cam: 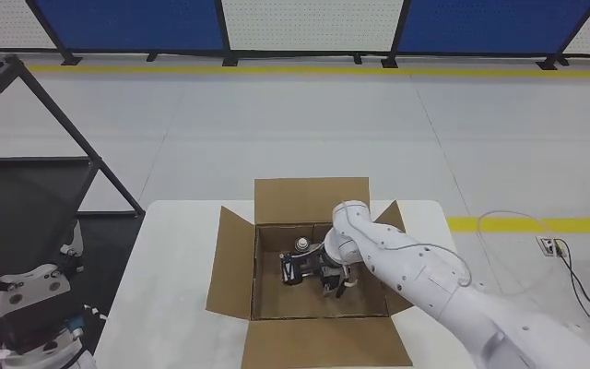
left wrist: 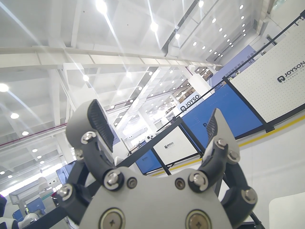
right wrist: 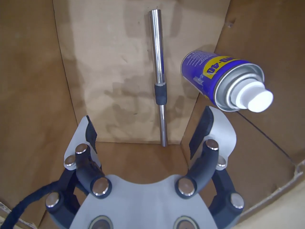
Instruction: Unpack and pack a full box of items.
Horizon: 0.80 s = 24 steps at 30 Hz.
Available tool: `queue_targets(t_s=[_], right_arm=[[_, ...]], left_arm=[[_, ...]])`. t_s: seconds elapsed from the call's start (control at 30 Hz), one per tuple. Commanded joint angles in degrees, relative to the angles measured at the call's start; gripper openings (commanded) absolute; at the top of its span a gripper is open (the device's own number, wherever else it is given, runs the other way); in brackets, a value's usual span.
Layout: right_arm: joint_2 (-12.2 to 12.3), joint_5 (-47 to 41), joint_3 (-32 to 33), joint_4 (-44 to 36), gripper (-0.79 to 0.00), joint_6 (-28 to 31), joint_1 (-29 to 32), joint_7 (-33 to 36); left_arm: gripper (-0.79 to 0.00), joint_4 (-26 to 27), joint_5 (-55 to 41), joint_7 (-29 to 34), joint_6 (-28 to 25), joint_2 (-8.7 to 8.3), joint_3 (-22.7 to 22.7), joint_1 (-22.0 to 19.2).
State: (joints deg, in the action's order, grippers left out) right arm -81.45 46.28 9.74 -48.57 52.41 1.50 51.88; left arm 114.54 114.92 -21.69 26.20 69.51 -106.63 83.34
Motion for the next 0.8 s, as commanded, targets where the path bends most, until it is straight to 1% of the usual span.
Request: queue_targets(t_s=[0.0, 0.33, 0.4, 0.43, 0.47, 0.57, 0.77], right_arm=[[-1.35, -1.3, 0.0, 2.92, 0.0, -0.38, -0.07, 0.39], [-1.55, -1.49, 0.0, 3.27, 0.0, -0.28, -0.07, 0.28], [-1.6, -1.43, 0.01, 3.3, 0.0, -0.84, 0.68, -0.59], [-1.74, -0.48, 0.0, 4.1, 0.0, -2.19, 1.04, 0.12], [-2.05, -0.6, 0.2, 4.52, 0.0, -4.0, 1.16, 0.56], [-3.05, -1.15, 0.37, 6.07, 0.0, -6.25, 1.25, 2.21], [-4.82, -2.03, 0.75, 9.31, 0.0, -6.02, 0.67, 3.91]], left_arm=[[0.0, 0.0, -0.01, 0.27, 0.0, 0.07, -0.04, -0.03], [0.0, 0.02, -0.04, 0.26, -0.02, 0.08, -0.04, -0.04], [0.0, 0.02, -0.04, 0.26, -0.02, 0.08, -0.04, -0.04], [0.0, 0.02, -0.04, 0.26, -0.02, 0.08, -0.04, -0.04], [0.0, 0.12, -0.12, 0.46, -0.28, 0.09, -0.08, 0.0], [0.0, 0.56, -0.02, 0.73, -0.91, 0.14, -0.34, 0.11], [0.0, 0.5, -0.15, 0.34, -1.21, 0.31, -0.4, 0.47]])
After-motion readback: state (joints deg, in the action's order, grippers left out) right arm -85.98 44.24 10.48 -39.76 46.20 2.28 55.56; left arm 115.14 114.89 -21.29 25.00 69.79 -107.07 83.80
